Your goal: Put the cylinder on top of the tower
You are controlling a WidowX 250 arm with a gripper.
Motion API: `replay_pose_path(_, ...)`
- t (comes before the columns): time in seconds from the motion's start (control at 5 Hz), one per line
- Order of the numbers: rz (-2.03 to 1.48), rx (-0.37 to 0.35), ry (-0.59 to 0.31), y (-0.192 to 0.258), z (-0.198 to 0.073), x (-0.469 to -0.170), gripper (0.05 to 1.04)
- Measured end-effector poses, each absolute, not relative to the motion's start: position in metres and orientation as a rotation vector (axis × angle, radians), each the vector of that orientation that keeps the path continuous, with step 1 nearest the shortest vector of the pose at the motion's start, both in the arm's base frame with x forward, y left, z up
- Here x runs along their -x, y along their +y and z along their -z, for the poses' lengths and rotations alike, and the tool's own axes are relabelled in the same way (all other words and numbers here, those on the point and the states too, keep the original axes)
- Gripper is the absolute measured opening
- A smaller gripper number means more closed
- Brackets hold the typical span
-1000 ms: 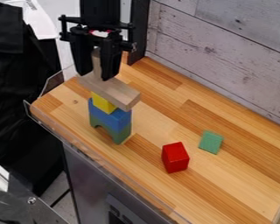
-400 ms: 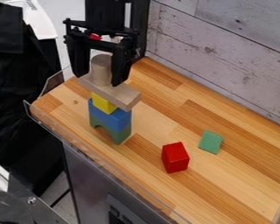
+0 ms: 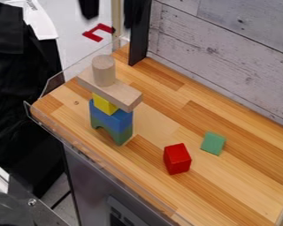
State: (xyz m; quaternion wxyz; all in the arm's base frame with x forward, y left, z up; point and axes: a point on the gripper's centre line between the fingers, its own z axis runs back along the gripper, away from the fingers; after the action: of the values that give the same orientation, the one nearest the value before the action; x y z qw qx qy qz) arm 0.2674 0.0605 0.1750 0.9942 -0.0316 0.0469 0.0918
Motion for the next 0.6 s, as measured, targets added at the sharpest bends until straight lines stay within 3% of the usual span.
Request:
replay_pose_path(0.2,-0.136,0.008,-0.009,0.059,-0.214,-0.287,0.999)
replay_pose_path(0.4,-0.055,-0.006,0.044,0.041,-0.195,-0.301,0.999)
replay_pose_path(0.6,0.022,0.003,0.115,0.013,-0.174,-0.293,0.999)
